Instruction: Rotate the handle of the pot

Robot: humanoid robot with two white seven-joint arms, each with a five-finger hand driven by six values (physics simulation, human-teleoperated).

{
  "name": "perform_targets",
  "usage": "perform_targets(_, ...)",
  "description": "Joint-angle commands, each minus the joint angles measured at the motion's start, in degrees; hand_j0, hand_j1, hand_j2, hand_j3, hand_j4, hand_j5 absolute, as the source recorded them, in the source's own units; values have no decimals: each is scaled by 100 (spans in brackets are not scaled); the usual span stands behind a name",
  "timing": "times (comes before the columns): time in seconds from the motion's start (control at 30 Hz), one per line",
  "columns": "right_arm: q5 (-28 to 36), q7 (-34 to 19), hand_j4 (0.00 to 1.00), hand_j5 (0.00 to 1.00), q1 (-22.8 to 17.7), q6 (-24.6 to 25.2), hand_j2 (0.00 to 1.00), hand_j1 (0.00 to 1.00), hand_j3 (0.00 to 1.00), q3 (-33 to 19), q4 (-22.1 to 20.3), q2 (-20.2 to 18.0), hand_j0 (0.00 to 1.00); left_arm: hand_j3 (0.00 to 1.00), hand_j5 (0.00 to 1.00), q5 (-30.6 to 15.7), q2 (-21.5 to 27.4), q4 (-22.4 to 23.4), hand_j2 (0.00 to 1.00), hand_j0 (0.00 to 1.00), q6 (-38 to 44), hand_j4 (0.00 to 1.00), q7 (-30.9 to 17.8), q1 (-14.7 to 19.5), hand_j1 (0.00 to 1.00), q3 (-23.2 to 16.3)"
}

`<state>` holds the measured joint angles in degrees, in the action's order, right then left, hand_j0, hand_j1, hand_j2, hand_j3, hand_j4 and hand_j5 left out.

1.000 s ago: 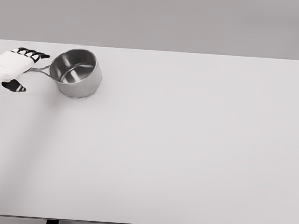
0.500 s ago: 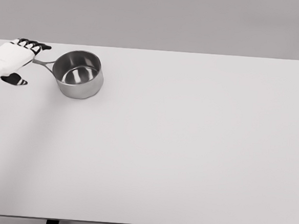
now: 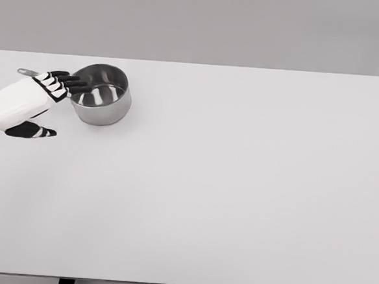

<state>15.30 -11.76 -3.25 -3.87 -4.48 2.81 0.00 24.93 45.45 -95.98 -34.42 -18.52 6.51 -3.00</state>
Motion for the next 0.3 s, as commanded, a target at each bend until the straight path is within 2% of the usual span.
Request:
perform_targets(0.0, -1, -1, 100, 100, 0, 0, 100, 100, 100, 0, 1, 0, 100, 100, 100, -278, 140, 123, 100, 100, -58, 100, -20, 0, 100, 19)
perform_targets(0.03, -1, -1, 100, 100, 0, 0, 100, 100, 100, 0, 1, 0, 100, 100, 100, -269, 237, 106, 100, 100, -58, 100, -38, -211, 100, 2)
perform_targets(0.07, -1, -1, 100, 100, 0, 0, 100, 100, 100, 0, 1, 0, 100, 100, 100, -269, 228, 106, 100, 100, -58, 100, -38, -264, 100, 2)
perform_targets(0.27, -1, -1, 100, 100, 0, 0, 100, 100, 100, 0, 1, 0, 100, 100, 100, -269, 237, 70, 100, 100, -58, 100, -38, -273, 100, 2)
